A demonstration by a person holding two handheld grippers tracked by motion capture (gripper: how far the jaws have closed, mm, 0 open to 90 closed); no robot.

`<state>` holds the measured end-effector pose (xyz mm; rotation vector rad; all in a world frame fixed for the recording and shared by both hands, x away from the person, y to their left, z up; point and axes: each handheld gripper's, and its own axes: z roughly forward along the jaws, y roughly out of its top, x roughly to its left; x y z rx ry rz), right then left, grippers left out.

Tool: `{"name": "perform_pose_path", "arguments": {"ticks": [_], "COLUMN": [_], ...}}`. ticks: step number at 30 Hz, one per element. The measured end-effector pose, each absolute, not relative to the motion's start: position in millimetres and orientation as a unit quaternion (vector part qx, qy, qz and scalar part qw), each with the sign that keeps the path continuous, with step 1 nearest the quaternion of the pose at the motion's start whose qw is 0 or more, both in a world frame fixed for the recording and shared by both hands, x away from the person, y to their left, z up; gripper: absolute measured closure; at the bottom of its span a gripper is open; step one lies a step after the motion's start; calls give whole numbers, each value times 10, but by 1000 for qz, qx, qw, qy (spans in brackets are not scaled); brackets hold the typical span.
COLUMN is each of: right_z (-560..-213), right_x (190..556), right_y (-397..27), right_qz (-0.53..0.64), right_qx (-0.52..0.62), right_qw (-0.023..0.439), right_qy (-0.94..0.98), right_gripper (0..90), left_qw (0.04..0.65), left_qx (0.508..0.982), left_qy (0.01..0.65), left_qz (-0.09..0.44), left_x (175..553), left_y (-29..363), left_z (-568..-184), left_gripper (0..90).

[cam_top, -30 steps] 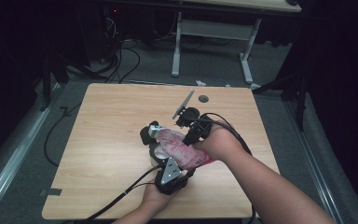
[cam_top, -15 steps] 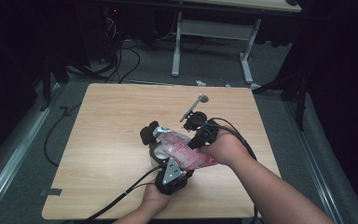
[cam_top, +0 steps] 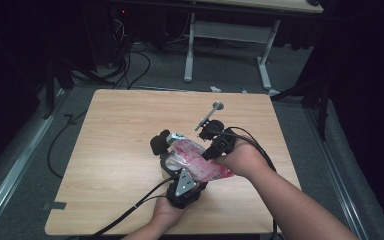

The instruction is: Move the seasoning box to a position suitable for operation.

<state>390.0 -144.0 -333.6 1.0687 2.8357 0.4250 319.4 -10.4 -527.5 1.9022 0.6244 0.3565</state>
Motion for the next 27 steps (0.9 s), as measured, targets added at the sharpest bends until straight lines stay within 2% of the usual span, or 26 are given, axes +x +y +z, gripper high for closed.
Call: {"name": "perform_pose_path", "arguments": {"ticks": [9, 11, 15, 27], "right_z": [-3368, -3367, -3351, -3275], "right_x": [3938, 3943, 3914, 3804], "right_y": [-1414, -1404, -1402, -1630], "right_qz": [138, 136, 142, 194], "right_qx": [350, 347, 342, 353], "right_qw": [37, 41, 48, 51], "right_qy": [926, 927, 928, 914], "right_gripper": [847, 885, 899, 900], "left_qw": [524, 526, 530, 548], "left_qx": [797, 796, 793, 784], "left_qy": [262, 261, 262, 255], "left_qz": [149, 148, 147, 141], "left_x": [3193, 3194, 3192, 3181], "left_y": [-105, -101, -97, -86], "left_z": [-5283, -5280, -5269, -5189], "left_gripper": [736, 736, 731, 628]}}
